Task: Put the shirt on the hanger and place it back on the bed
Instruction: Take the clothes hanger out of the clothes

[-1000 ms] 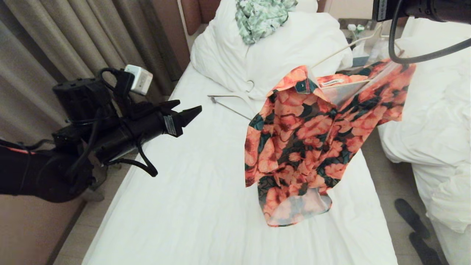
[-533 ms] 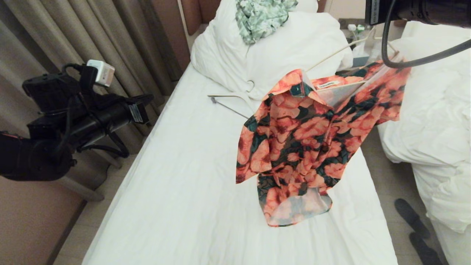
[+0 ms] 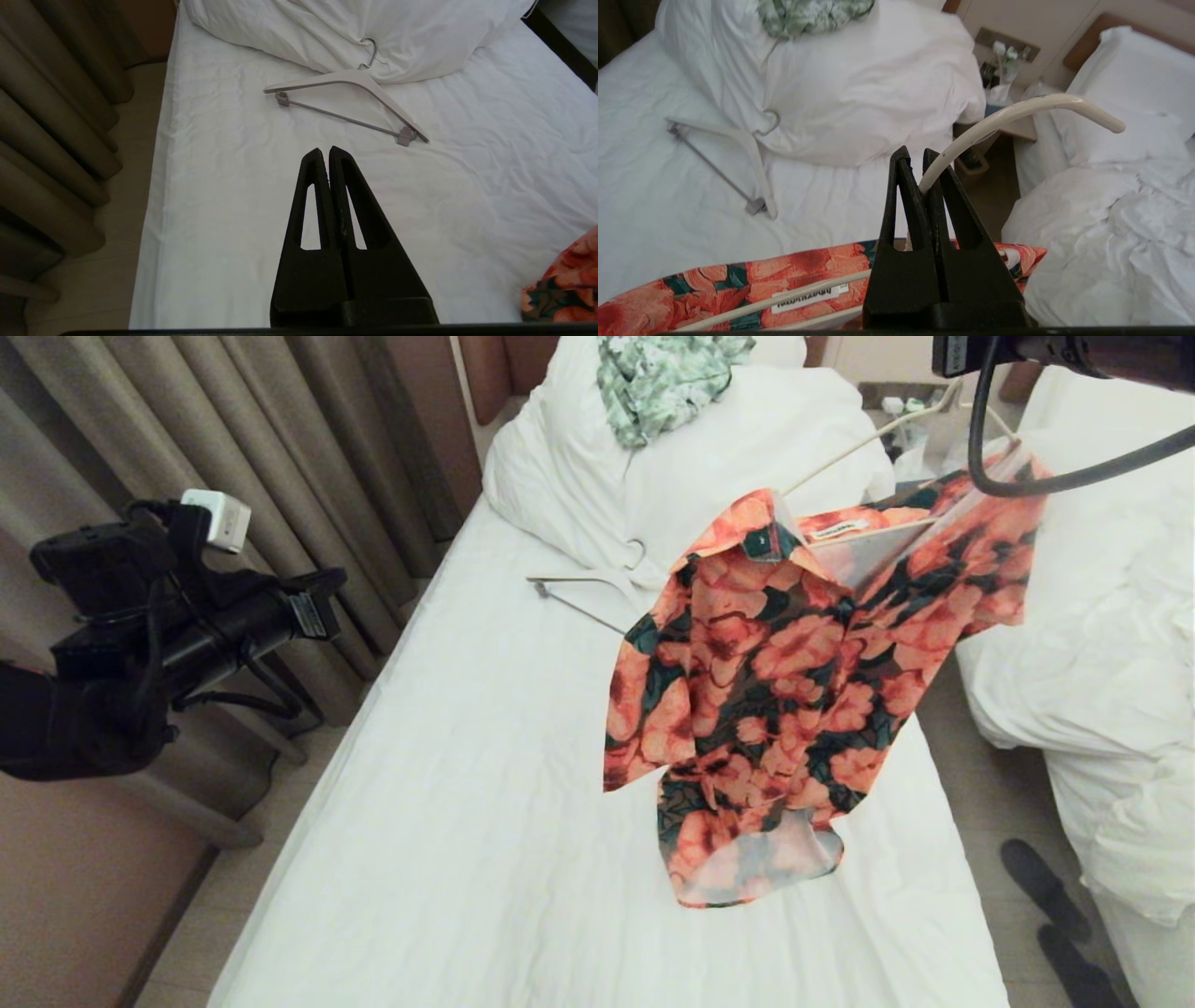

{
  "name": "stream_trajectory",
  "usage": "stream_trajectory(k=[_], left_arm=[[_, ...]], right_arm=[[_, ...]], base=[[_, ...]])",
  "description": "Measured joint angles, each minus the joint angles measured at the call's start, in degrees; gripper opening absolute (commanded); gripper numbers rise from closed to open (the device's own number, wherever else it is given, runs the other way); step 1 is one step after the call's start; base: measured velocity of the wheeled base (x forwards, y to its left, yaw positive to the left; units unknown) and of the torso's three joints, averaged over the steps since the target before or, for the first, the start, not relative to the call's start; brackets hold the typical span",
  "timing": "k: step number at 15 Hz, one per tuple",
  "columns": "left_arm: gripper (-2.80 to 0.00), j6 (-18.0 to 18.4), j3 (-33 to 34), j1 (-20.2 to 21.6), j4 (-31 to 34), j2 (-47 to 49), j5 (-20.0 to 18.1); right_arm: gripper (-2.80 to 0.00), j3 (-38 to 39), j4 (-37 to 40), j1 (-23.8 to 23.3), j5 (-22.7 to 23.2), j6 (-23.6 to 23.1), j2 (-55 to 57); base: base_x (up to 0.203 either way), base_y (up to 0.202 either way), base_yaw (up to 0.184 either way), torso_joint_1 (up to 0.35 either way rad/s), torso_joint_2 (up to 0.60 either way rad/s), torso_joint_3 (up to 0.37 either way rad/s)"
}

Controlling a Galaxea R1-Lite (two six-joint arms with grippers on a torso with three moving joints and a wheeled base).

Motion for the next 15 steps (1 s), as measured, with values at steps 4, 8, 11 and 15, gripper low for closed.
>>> stream_trajectory(k=[4, 8, 11, 15], left_arm=[[-2.80, -0.1, 0.0, 0.0, 0.0, 0.2, 0.0], [-2.80, -0.1, 0.0, 0.0, 0.0, 0.2, 0.0], [-2.80, -0.2, 0.0, -0.2, 0.0, 0.2, 0.0], [-2.80, -0.2, 0.0, -0.3, -0.1, 0.1, 0.1]], right_arm=[[-2.80, -0.2, -7.3, 0.0, -0.1, -2.8, 1.2], [-2.80, -0.2, -7.8, 0.0, -0.1, -2.8, 1.6], [-2.80, -0.2, -7.9, 0.1, -0.1, -2.8, 1.6], [-2.80, -0.2, -7.9, 0.1, -0.1, -2.8, 1.6]], base=[[0.000, 0.000, 0.000, 0.000, 0.00, 0.000], [0.000, 0.000, 0.000, 0.000, 0.00, 0.000], [0.000, 0.000, 0.000, 0.000, 0.00, 0.000], [0.000, 0.000, 0.000, 0.000, 0.00, 0.000]])
